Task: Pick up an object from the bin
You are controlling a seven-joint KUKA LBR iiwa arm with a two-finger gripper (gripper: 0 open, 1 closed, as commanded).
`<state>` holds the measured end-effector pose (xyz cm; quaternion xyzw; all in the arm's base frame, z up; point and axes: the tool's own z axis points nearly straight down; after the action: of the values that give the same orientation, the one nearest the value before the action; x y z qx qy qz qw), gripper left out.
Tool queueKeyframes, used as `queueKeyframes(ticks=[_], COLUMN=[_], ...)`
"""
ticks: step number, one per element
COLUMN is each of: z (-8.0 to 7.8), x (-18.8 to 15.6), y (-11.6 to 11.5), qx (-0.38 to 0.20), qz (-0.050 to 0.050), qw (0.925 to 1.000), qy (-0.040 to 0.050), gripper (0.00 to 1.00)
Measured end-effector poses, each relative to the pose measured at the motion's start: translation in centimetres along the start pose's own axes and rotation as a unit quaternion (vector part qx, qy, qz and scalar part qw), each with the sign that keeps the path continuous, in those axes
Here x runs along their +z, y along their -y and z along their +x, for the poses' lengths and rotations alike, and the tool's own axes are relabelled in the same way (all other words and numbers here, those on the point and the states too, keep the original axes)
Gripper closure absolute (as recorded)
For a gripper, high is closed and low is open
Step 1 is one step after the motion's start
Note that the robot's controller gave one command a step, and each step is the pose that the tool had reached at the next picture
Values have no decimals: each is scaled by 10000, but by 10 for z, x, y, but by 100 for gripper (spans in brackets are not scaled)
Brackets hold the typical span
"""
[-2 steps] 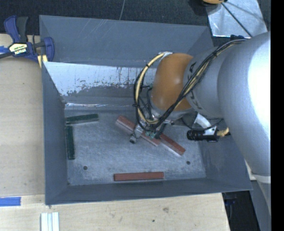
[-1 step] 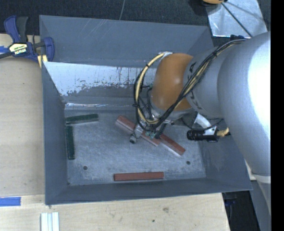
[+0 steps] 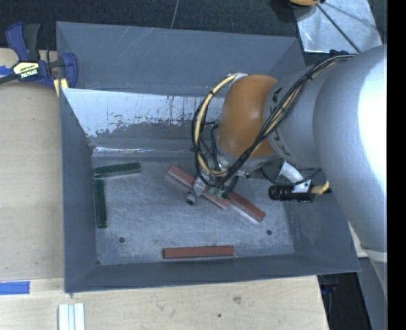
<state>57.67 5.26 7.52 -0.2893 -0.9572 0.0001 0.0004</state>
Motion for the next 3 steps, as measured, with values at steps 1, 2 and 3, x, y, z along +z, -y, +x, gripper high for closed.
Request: queueKeyframes(ticks=[1, 2, 3], z=[1, 0, -1], x=[-15, -33, -47], y=[1, 0, 0], qx=[-3, -2, -5], qz=[14, 2, -12], qw=[10000, 10000, 10000], qy=[-17, -2, 18], gripper=[100, 100, 100])
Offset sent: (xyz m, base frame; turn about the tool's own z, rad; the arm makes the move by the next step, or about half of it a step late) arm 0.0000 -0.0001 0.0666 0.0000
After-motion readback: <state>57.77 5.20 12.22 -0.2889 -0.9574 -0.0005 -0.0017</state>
